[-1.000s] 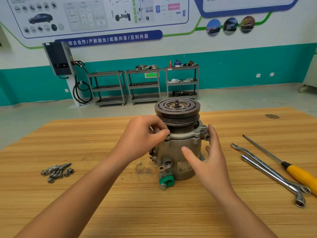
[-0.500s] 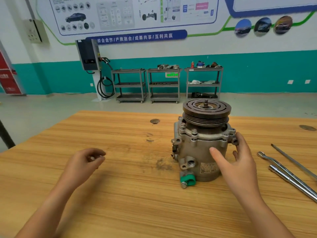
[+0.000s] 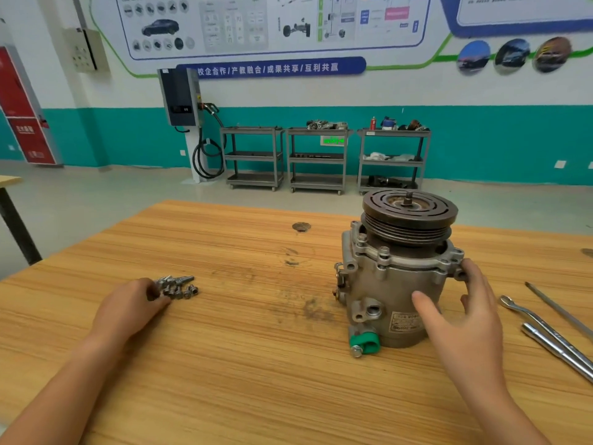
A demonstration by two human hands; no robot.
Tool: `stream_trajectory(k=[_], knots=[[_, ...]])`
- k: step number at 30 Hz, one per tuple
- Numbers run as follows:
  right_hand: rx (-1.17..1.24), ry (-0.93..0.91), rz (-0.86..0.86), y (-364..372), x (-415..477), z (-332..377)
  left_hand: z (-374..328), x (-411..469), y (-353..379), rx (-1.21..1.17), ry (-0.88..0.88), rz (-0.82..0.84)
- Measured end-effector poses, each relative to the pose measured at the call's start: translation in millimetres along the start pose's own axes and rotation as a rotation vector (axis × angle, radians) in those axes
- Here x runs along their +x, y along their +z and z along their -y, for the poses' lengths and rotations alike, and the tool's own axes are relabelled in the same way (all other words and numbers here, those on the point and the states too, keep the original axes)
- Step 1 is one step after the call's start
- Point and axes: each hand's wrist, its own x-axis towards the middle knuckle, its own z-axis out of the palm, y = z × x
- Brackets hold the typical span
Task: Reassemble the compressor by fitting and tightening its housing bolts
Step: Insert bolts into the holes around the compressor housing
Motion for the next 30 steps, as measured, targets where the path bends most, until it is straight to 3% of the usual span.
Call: stream_trajectory(k=[4, 8, 11, 14, 17, 21, 24, 30], knots=[[-0.034, -0.033, -0.025, 1.7, -6.5, 4.5, -6.8, -15.9, -15.0, -0.113, 0.027, -0.15], [-0.022, -0.08, -0.046, 2.1, -10.3, 5.6, -63.8, -51.7, -53.1, -0.583, 0.323, -0.252], [0.142, -0.06, -0.082, -6.2, -3.0, 3.1, -127.2, -92.3, -81.9, -0.792, 0.639, -0.171], [0.473, 0.165, -0.143, -18.9, 30.2, 2.1, -169.8, -122.9, -88.0, -0.905, 0.847, -0.01], [0.612, 0.436, 0.026, -19.7, 79.2, -4.1, -198.9, -137.8, -71.6, -0.983, 0.868, 0.118], [0.674, 0.591, 0.363, -0.3, 106.8, 2.2, -239.4, -156.4, -35.6, -1.117, 0.784, 0.183], [0.735, 0.627, 0.375, 7.5, 107.8, 7.5, -257.5, -162.6, -19.1, -1.154, 0.792, 0.14], [0.8, 0.618, 0.243, 7.3, 97.4, 12.3, -253.6, -149.1, -16.6, -1.188, 0.765, 0.172]])
